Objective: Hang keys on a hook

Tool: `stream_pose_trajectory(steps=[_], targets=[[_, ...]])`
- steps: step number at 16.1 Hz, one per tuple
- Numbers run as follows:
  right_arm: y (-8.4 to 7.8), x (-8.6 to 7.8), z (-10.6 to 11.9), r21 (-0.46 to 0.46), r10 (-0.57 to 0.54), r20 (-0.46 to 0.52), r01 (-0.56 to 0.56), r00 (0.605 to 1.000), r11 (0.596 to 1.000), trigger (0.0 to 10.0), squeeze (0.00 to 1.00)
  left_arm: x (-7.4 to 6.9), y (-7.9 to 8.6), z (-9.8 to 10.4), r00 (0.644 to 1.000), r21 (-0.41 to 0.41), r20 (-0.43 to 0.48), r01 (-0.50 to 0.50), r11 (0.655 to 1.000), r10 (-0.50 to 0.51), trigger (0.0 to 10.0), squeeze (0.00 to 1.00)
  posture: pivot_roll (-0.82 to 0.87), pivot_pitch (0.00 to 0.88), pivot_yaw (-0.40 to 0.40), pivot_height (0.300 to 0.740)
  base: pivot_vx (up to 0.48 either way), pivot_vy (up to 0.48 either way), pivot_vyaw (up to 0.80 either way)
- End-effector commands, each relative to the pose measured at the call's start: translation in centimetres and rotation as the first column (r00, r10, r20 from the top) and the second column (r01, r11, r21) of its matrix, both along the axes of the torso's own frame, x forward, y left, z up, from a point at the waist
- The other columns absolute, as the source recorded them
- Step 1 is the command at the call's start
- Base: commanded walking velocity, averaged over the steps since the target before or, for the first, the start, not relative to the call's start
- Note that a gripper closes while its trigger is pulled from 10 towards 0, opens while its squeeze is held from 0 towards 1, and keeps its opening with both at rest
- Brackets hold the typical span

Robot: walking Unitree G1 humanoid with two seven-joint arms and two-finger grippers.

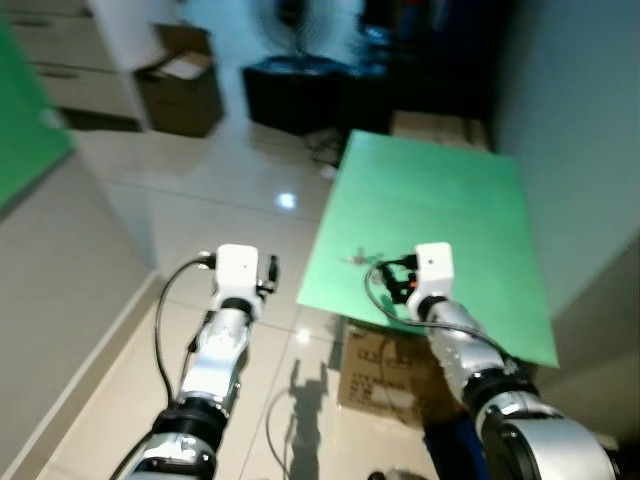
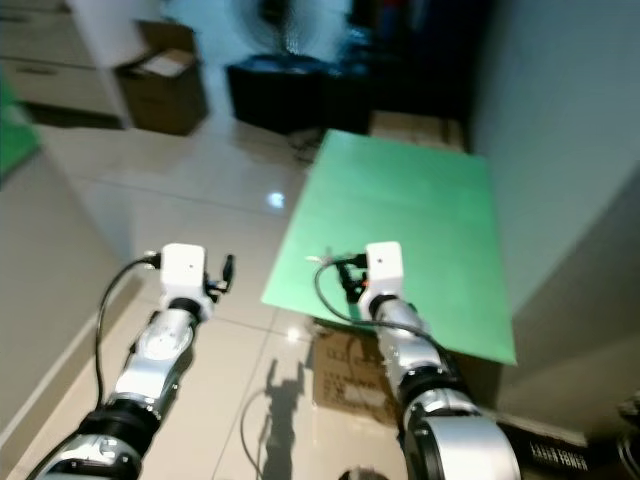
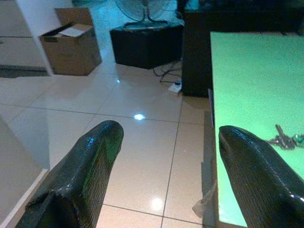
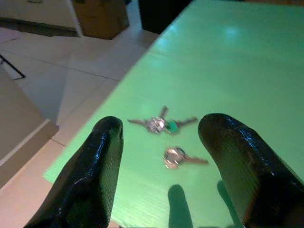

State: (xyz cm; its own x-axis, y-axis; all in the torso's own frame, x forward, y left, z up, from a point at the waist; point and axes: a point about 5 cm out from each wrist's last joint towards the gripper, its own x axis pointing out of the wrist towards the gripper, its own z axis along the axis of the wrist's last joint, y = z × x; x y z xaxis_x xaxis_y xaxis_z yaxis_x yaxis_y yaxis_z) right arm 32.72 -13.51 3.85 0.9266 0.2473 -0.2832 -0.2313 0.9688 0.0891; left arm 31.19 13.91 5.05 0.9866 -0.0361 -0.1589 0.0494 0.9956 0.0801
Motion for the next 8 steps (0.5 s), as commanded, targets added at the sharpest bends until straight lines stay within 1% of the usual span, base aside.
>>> stream_pose_trajectory(steps=[1, 2, 4, 5, 6, 8], targets=[[0.4, 0.18, 0.22, 0.008, 0.004, 0.004, -0.004, 1.0, 1.0, 10.0, 0.0, 0.05, 0.48, 0.14, 1.0, 0.014, 0.006, -0.016, 1.0, 0.016, 10.0, 0.0, -0.07, 0.0, 0.022, 0.74, 0.0, 0.0, 0.0], [0.44, 0.21, 0.3, 0.007, 0.011, 0.009, -0.011, 1.0, 1.0, 10.0, 0.0, 0.02, 0.49, 0.11, 1.0, 0.014, 0.006, -0.018, 1.0, 0.018, 10.0, 0.0, -0.07, 0.0, 0.019, 0.74, 0.0, 0.0, 0.0], [0.62, 0.23, 0.45, -0.018, 0.045, 0.024, -0.045, 0.999, 0.999, 10.0, 0.0, -0.06, 0.39, 0.07, 1.0, 0.011, 0.005, -0.018, 1.0, 0.018, 10.0, 0.0, -0.07, 0.0, 0.017, 0.74, 0.0, 0.0, 0.48], [0.6, 0.21, 0.32, -0.021, 0.037, 0.011, -0.037, 0.999, 0.999, 10.0, 0.0, -0.07, 0.35, 0.04, 1.0, 0.014, 0.003, -0.016, 1.0, 0.016, 10.0, 0.0, -0.07, 0.0, 0.016, 0.74, 0.0, 0.0, 0.61], [0.38, 0.2, 0.2, -0.013, 0.009, 0.002, -0.009, 1.0, 1.0, 10.0, 0.0, -0.1, 0.27, 0.0, 1.0, 0.012, 0.001, -0.012, 1.0, 0.012, 10.0, 0.0, -0.07, 0.0, 0.016, 0.74, 0.0, 0.0, 0.0], [0.41, 0.13, 0.13, -0.017, 0.016, 0.0, -0.016, 1.0, 1.0, 10.0, 0.0, -0.15, 0.26, -0.03, 1.0, 0.012, -0.002, -0.006, 1.0, 0.006, 10.0, 0.0, -0.07, 0.0, 0.018, 0.74, 0.0, 0.0, 0.0]])
